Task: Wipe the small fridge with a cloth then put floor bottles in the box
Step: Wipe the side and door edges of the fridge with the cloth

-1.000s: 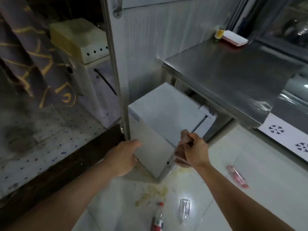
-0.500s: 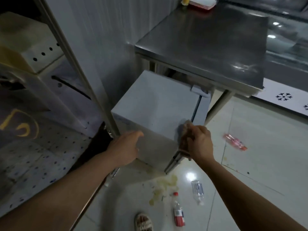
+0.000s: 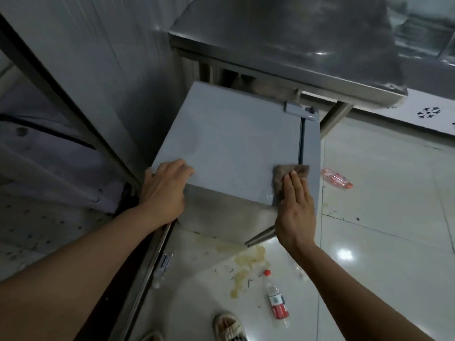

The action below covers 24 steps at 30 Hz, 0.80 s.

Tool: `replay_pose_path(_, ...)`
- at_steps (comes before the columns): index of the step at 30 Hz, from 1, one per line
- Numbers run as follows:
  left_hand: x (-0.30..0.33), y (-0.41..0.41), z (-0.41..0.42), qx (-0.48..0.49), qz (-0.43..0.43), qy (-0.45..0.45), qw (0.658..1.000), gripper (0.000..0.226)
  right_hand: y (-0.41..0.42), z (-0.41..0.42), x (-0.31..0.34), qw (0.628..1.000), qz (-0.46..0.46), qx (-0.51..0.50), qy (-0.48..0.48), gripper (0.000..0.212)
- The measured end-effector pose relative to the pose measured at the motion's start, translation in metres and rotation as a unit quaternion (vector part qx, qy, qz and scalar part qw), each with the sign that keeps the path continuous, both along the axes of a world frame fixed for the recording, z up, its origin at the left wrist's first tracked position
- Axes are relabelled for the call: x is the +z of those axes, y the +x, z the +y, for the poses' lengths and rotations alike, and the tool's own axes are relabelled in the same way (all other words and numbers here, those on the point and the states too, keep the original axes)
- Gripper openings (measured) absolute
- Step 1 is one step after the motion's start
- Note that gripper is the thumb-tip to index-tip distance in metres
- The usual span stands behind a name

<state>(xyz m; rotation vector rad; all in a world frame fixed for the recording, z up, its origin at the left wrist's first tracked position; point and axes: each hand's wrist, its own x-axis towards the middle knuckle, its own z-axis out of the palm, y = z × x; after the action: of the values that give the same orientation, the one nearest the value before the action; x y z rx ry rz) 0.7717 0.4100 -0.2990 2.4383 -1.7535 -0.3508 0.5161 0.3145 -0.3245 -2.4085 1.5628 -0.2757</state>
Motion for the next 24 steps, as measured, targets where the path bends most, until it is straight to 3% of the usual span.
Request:
replay_pose_path(4,-0.008,0.016,0.005,-0.052,0.007,-0.044,0.998,0.062,0.034,0.021,0.002,0.997,-0.040,-0.059,-0.017,0.063)
replay_pose_path(9,-0.016,0.029,0.007,-0.090,-0.001,-0.035,0.995,0.071,0.136,0.055,-0.005,0.996,-0.083,-0.008,-0.018,0.060)
replay_pose_path(11,-0.018,0.035,0.008,-0.099,-0.009,-0.037,0.994,0.072,0.151,0.054,-0.007,0.998,-0.060,0.007,-0.015,0.061)
replay_pose_path(14,-0.021,0.039,0.012,-0.099,-0.015,-0.061,0.993,0.067,0.119,0.045,-0.011,0.997,0.020,0.061,-0.040,0.060)
replay_pose_path(17,-0.024,0.032,0.010,-0.080,-0.010,-0.108,0.991,0.059,0.057,0.034,-0.008,0.996,0.074,0.006,-0.052,0.057)
replay_pose_path(21,-0.032,0.025,0.007,-0.058,0.015,-0.185,0.981,0.051,-0.015,0.020,-0.007,0.990,0.087,-0.052,-0.102,0.074)
replay_pose_path(24,-0.040,0.024,0.008,-0.058,0.026,-0.226,0.972,0.051,-0.019,0.018,-0.019,0.986,0.077,-0.047,-0.140,0.068)
